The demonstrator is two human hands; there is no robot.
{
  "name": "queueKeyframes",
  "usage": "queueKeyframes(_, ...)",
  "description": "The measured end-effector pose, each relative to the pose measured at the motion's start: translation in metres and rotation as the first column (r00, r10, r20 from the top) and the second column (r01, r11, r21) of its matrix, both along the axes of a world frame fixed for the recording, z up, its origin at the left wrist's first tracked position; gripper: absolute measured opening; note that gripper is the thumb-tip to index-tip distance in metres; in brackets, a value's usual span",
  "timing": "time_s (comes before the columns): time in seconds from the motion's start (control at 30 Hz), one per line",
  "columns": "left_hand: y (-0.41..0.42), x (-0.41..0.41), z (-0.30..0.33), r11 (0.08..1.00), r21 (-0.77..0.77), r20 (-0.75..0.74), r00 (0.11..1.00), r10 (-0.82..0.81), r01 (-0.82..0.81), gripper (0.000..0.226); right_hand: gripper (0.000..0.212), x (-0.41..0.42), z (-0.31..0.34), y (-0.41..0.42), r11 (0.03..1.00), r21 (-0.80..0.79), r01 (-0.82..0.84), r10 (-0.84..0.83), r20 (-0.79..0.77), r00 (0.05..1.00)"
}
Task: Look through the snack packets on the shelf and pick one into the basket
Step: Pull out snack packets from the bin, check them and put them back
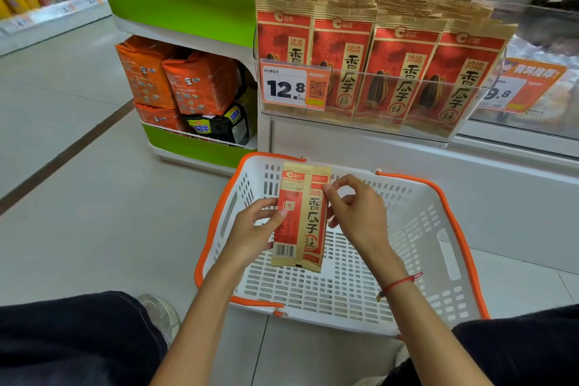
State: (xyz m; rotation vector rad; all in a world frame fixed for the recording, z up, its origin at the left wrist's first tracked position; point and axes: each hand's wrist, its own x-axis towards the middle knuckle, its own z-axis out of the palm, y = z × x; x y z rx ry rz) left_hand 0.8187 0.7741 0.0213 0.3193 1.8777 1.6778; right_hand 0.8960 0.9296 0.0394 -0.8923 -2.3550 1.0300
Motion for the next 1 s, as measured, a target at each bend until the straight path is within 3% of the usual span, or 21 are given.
queueKeyframes(0.27, 0.001, 0.003, 0.002, 0.998, 0.049, 0.027, 0.999, 0.046, -0.047, 0.024, 0.018, -0.002, 0.001, 0.001, 1.0, 0.012, -0.008, 0.009, -0.05, 0.999)
queueKeyframes(0.37, 0.001, 0.001, 0.004, 0.978, 0.131, 0.091, 0.985, 0.149, -0.16, 0.029, 0.022, -0.002, 0.0, 0.001, 0.992, -0.076, -0.103, 0.1, -0.04, 0.994)
queueKeyframes(0.5, -0.003, -0.007, 0.009, 0.94, 0.209, 0.118, 0.961, 0.25, -0.271, 0.026, 0.037, -0.002, -0.004, -0.002, 0.912, -0.263, -0.314, 0.292, -0.118, 0.949)
queueKeyframes(0.7, -0.003, -0.007, 0.013, 0.908, 0.248, 0.151, 0.939, 0.308, -0.338, 0.024, 0.039, -0.004, -0.004, -0.006, 0.927, -0.188, -0.323, 0.3, -0.142, 0.943)
queueKeyframes(0.77, -0.002, -0.006, 0.012, 0.909, 0.238, 0.139, 0.938, 0.317, -0.343, 0.022, 0.051, -0.004, -0.002, -0.008, 0.927, -0.189, -0.323, 0.312, -0.087, 0.946)
queueKeyframes(0.9, 0.007, 0.003, 0.012, 0.939, 0.168, 0.039, 0.954, 0.298, -0.3, 0.018, 0.102, -0.004, 0.001, -0.016, 0.905, -0.134, -0.405, 0.415, 0.064, 0.907)
queueKeyframes(1.0, 0.017, 0.015, 0.011, 0.964, 0.113, -0.03, 0.969, 0.246, -0.241, 0.016, 0.101, -0.004, 0.001, -0.018, 0.908, -0.139, -0.396, 0.404, 0.037, 0.914)
